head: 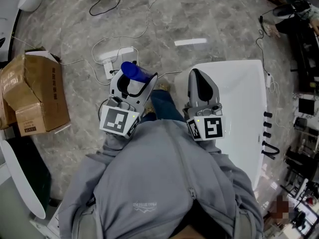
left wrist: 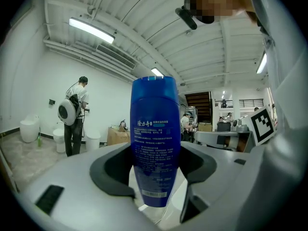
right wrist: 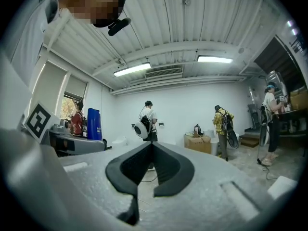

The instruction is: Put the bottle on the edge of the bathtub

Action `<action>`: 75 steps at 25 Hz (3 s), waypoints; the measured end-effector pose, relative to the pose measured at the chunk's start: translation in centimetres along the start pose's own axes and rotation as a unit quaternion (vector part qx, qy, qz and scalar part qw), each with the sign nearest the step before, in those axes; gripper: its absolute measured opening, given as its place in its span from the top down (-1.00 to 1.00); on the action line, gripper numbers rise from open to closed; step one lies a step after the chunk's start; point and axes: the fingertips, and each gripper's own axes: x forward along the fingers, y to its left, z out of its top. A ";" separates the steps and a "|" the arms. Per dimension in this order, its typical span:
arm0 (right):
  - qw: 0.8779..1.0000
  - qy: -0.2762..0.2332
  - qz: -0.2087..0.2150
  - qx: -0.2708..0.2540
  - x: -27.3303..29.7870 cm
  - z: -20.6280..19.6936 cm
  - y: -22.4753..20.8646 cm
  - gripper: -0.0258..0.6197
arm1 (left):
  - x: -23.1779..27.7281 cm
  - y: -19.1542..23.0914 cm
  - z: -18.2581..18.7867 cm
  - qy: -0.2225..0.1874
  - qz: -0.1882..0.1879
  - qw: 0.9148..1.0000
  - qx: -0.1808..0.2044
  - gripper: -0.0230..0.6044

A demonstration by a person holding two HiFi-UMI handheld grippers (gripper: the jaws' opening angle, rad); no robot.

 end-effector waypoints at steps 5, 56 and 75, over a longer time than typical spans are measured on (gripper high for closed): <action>1.000 -0.004 -0.010 0.002 2.8 -0.4 -1.6 0.92 | 3.0 1.6 0.2 0.001 -0.012 1.000 0.003 0.05; 0.857 -0.020 -0.516 -0.006 4.2 0.6 -44.1 0.92 | 53.8 -14.8 2.8 0.050 -0.496 0.865 0.054 0.05; 0.731 0.019 -0.681 0.038 5.3 -1.2 -51.3 0.92 | 66.7 -20.8 1.4 0.092 -0.661 0.742 0.064 0.05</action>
